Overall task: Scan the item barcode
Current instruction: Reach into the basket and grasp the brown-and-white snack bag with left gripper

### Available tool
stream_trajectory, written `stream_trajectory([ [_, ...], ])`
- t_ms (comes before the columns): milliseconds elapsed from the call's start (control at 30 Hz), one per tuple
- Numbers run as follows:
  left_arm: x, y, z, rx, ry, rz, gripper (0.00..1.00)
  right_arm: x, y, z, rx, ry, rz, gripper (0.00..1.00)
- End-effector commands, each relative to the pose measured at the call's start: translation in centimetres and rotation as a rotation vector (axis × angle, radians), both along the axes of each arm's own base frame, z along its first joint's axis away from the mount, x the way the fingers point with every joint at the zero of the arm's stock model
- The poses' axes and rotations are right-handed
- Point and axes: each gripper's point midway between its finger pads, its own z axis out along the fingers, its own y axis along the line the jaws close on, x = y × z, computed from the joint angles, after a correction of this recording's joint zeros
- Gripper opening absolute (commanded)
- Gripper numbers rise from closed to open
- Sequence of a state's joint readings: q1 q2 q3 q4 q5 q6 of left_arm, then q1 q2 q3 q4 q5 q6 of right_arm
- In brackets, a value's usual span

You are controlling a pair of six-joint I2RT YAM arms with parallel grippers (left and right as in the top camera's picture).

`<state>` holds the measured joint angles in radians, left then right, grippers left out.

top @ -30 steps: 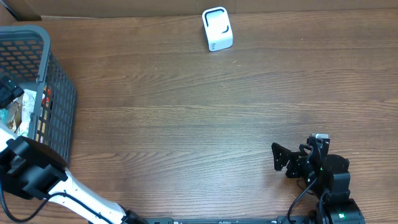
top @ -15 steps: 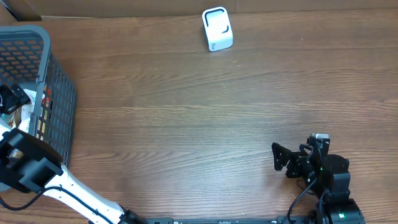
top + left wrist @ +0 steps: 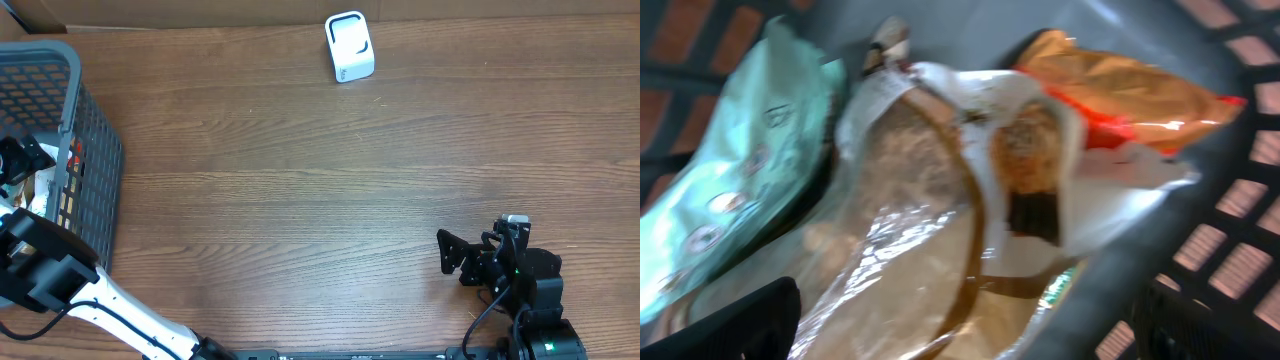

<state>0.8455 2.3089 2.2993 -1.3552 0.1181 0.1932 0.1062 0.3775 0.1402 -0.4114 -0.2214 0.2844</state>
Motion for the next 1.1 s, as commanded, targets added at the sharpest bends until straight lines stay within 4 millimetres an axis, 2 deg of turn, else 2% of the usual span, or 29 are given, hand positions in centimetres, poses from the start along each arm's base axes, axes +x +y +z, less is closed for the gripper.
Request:
stream_trajectory([
  [0,0.9,-0.7,-0.5,-0.058,-0.06,-0.083,0.97,0.0,0.1,0.1,-0.001,-0.009,0.002,1.0],
  [100,0.7,-0.8,-1.2,-0.068,-0.049,-0.082,0.95,0.0,0.1,0.1,-0.001,-0.009,0.002,1.0],
  [300,-0.2,-1.4,-3.9,-0.102,-0.001,-0.076,0.88,0.0,0.1,0.1,-0.001,-0.009,0.002,1.0],
  [333,-0.3,-1.5,-4.2,-0.107,0.003,-0.076,0.82,0.0,0.1,0.1,-0.001,-0.009,0.002,1.0],
  [400,-0.3,-1.6,-4.4,-0.111,0.006,-0.075,0.65,0.0,0.1,0.1,-0.001,-0.009,0.002,1.0],
  [500,-0.3,-1.7,-4.3,-0.115,0.001,-0.074,0.44,0.0,0.1,0.1,-0.001,-0.009,0.002,1.0],
  [600,-0.2,-1.7,-4.3,-0.123,-0.004,-0.054,0.26,0.0,0.1,0.1,0.0,-0.009,0.002,1.0],
  [667,-0.1,-1.6,-4.3,-0.124,-0.007,-0.036,0.05,0.0,0.1,0.1,-0.001,-0.009,0.002,1.0],
  [800,0.1,-1.5,-3.8,-0.129,-0.017,0.018,0.04,0.0,0.1,0.1,0.0,-0.008,0.002,1.0],
  [867,0.6,-1.4,-2.9,-0.133,-0.047,0.033,0.04,0.0,0.1,0.1,-0.001,-0.009,0.002,1.0],
  [1067,2.0,-1.0,2.2,-0.119,-0.147,0.103,0.04,0.0,0.1,0.1,0.0,-0.009,0.002,1.0],
])
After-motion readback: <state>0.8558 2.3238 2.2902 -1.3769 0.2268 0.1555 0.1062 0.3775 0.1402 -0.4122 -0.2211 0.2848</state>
